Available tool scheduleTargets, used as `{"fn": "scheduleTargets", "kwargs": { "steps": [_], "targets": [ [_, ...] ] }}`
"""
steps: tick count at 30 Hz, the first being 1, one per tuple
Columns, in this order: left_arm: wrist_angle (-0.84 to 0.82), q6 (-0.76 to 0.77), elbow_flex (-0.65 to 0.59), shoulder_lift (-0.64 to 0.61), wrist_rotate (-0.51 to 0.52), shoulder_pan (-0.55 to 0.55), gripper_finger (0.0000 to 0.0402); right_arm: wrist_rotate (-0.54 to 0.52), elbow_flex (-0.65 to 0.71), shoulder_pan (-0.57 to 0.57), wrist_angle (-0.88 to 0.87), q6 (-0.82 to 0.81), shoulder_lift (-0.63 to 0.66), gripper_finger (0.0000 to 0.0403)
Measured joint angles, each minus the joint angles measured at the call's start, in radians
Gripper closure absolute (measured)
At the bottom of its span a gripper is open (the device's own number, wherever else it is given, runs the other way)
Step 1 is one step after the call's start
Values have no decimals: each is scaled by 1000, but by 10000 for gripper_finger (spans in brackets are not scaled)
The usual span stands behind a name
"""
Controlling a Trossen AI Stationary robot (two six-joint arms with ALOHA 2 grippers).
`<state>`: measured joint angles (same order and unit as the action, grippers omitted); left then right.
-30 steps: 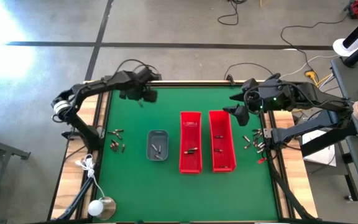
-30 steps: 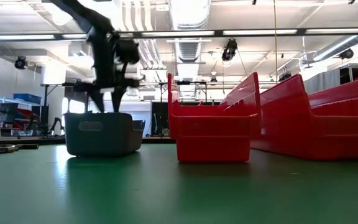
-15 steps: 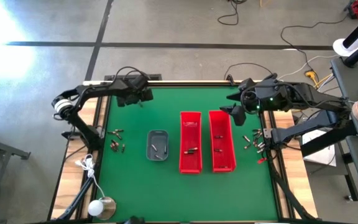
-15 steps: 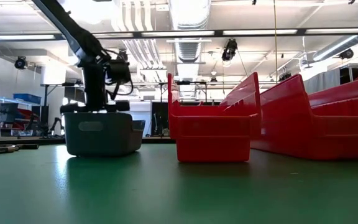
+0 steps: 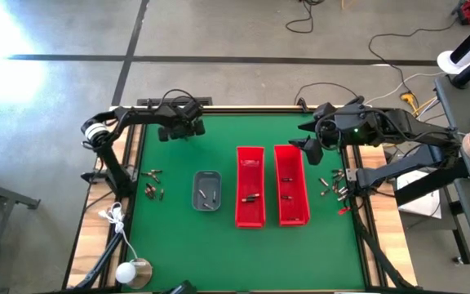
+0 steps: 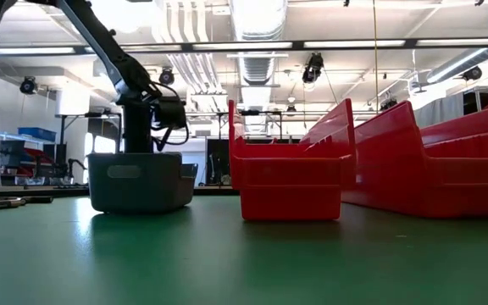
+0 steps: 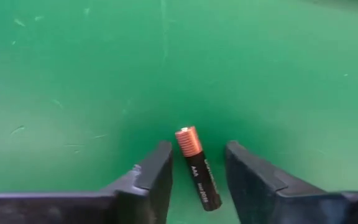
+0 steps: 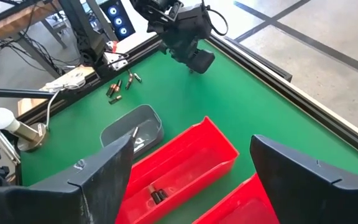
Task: Sort batteries
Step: Put the small black battery into the right red bin
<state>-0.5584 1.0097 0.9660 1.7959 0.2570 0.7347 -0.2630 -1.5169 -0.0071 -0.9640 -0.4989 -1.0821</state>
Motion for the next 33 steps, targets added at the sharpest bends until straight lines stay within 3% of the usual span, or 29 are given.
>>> {"fn": "scheduleTargets", "kwargs": {
  "steps": [6, 12, 16, 22, 28, 33],
  "targets": [
    [9, -27, 2, 6, -15, -4, 383, 0, 0, 0, -3, 4, 1, 98],
    [-6, -123, 41, -1, -63, -8, 384, 0, 0, 0, 13, 30, 2, 96],
    [37, -214, 93, -76, -176, -60, 390, -1, 0, 0, 56, 36, -7, 89],
    [381, -244, 128, -264, -260, -140, 391, -76, 0, 0, 211, 50, -63, 92],
    [801, -338, 134, -386, -311, -243, 391, -51, 0, -22, 389, 101, -140, 107],
    [857, -373, 194, -421, -323, -331, 391, -17, 0, -43, 485, 210, -194, 116]
  ]
}}
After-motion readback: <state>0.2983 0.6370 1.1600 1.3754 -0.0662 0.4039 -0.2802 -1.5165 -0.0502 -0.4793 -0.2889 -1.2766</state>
